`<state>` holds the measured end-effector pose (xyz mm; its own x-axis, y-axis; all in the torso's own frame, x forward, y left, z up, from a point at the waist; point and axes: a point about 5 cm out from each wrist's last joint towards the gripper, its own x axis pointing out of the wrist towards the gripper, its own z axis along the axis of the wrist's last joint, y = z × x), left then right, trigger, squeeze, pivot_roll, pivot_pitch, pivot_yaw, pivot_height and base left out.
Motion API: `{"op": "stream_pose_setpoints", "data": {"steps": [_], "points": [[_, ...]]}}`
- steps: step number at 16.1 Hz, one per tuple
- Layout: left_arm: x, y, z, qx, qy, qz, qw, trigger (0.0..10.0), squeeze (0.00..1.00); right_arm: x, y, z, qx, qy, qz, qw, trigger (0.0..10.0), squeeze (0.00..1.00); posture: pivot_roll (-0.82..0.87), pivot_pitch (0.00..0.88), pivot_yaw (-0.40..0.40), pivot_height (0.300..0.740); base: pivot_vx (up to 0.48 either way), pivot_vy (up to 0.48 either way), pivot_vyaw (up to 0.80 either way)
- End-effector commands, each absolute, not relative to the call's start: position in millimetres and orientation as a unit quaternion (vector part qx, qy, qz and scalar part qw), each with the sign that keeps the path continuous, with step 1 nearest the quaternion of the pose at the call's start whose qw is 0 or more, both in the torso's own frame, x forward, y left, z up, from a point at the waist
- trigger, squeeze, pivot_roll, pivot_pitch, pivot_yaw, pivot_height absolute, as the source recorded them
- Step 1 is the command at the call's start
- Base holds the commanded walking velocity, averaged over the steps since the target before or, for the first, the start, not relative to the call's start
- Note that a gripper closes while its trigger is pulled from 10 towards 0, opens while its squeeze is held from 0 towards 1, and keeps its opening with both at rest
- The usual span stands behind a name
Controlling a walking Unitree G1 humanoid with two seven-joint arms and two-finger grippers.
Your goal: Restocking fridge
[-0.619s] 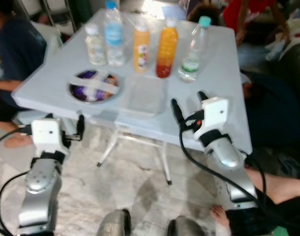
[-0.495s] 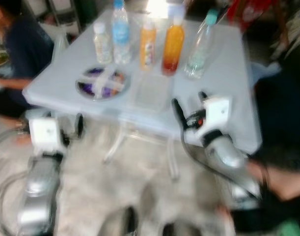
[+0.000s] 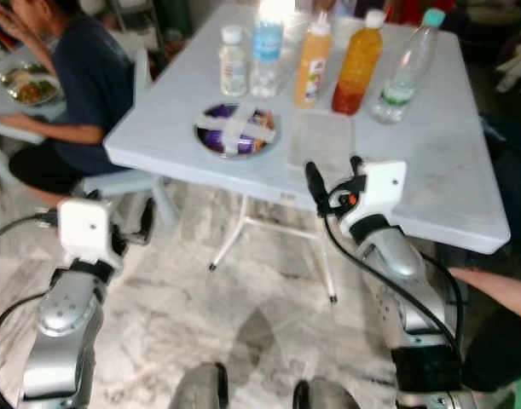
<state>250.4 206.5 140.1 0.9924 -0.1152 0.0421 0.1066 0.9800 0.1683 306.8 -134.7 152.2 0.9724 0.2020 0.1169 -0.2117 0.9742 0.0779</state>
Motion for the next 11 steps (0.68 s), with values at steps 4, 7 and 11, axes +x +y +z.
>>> {"op": "stream_pose_setpoints", "data": {"steps": [4, 7, 11], "points": [[255, 176, 124, 0.078, -0.021, -0.129, 0.988, 10.0, 0.0, 306, -137, 157, 0.042, -0.065, 0.107, 0.991, 10.0, 0.0, 0.0, 0.158, -0.025, 0.74, 0.0, 0.0, 0.0], [259, 162, 119, 0.058, -0.029, -0.122, 0.99, 10.0, 0.0, 300, -145, 159, 0.005, -0.088, 0.081, 0.993, 10.0, 0.0, -0.05, 0.157, -0.013, 0.74, 0.0, 0.0, 0.0], [250, 196, 121, 0.043, -0.033, 0.001, 0.999, 10.0, 0.0, 274, -166, 141, -0.037, -0.079, 0.057, 0.995, 10.0, 0.0, -0.03, 0.146, 0.0, 0.74, 0.0, 0.0, 0.0]]}}
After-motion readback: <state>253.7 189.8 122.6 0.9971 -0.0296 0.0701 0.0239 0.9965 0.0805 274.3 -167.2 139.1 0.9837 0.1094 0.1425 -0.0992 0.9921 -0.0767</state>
